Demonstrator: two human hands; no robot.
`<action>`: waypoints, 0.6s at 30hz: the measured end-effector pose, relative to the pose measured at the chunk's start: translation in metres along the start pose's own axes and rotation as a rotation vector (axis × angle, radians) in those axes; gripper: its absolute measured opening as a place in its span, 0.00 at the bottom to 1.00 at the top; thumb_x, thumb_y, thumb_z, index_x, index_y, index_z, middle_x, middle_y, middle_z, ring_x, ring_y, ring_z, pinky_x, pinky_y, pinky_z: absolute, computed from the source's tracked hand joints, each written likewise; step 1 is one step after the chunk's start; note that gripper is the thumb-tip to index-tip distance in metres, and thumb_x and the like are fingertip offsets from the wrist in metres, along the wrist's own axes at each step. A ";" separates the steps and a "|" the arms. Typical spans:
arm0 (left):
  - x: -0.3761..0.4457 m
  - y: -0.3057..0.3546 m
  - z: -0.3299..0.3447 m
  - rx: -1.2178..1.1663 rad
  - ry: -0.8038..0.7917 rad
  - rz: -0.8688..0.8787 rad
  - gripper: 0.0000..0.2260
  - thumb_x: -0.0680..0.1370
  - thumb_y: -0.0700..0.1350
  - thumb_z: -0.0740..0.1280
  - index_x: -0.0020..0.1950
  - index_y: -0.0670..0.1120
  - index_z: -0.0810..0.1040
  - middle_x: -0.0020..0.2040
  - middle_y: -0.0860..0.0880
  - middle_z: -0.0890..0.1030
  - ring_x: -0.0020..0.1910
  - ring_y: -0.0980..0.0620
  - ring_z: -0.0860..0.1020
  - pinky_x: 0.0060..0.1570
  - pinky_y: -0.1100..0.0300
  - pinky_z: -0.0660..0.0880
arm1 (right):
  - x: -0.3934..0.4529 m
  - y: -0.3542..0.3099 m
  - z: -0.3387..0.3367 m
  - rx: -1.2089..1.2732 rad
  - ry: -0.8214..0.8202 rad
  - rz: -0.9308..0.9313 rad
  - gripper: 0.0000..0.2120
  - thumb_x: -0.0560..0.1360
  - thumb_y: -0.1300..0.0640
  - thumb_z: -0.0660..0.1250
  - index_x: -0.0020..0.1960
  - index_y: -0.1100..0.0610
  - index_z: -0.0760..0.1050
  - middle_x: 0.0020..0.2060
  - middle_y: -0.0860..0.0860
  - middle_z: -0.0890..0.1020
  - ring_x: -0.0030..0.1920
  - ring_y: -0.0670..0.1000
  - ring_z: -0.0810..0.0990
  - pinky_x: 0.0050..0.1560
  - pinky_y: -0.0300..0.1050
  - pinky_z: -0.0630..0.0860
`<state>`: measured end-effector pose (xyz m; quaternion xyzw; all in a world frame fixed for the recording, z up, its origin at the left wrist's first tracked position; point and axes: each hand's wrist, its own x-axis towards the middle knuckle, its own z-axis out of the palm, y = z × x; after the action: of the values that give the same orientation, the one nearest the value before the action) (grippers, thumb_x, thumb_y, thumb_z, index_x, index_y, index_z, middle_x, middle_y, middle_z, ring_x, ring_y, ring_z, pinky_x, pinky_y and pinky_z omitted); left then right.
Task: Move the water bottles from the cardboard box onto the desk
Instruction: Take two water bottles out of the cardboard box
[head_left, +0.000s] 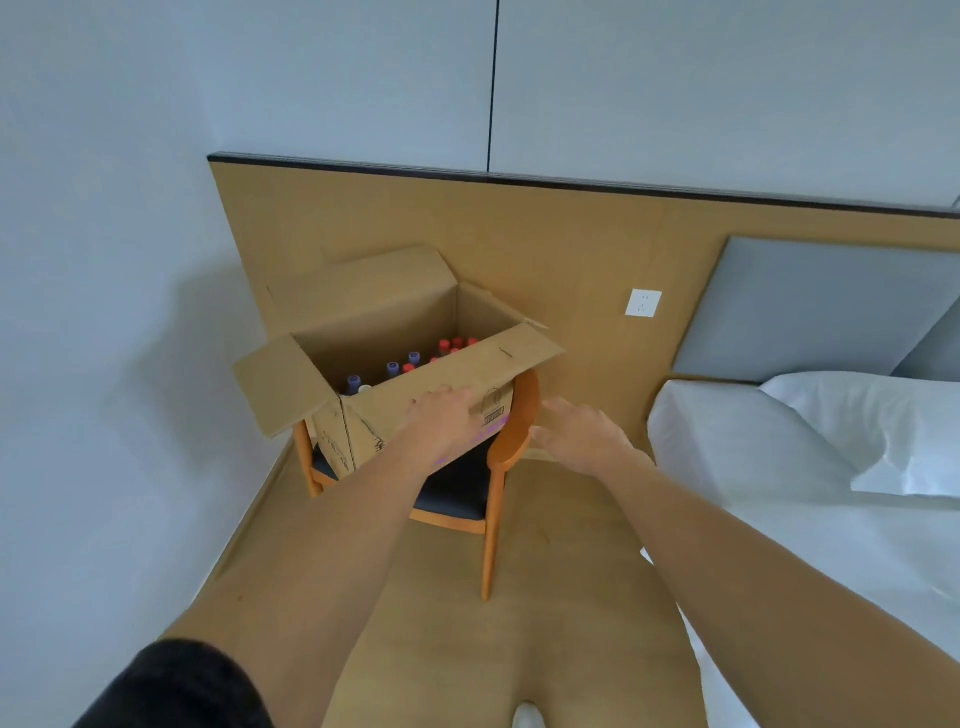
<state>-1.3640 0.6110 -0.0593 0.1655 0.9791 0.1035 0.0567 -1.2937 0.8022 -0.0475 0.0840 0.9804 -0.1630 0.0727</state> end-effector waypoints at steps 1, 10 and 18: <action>0.019 0.002 -0.002 0.001 0.019 -0.008 0.19 0.83 0.53 0.58 0.73 0.51 0.69 0.69 0.46 0.74 0.66 0.44 0.73 0.65 0.46 0.69 | 0.021 0.002 -0.004 0.003 0.000 -0.017 0.25 0.82 0.41 0.58 0.75 0.49 0.63 0.66 0.55 0.76 0.65 0.58 0.75 0.64 0.58 0.74; 0.140 -0.001 -0.034 -0.043 0.011 -0.186 0.20 0.82 0.51 0.58 0.75 0.52 0.67 0.69 0.44 0.73 0.66 0.40 0.73 0.63 0.44 0.69 | 0.177 0.026 -0.066 -0.003 -0.064 -0.088 0.26 0.82 0.43 0.59 0.78 0.50 0.64 0.72 0.54 0.73 0.71 0.57 0.71 0.66 0.53 0.72; 0.204 -0.052 -0.032 -0.116 0.021 -0.334 0.21 0.83 0.54 0.59 0.76 0.53 0.66 0.69 0.44 0.74 0.65 0.40 0.74 0.64 0.44 0.70 | 0.265 0.002 -0.062 -0.033 -0.089 -0.257 0.23 0.82 0.44 0.60 0.74 0.52 0.68 0.66 0.55 0.76 0.63 0.57 0.76 0.55 0.49 0.75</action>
<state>-1.5761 0.6255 -0.0555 -0.0042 0.9859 0.1509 0.0726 -1.5586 0.8619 -0.0346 -0.0508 0.9814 -0.1582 0.0962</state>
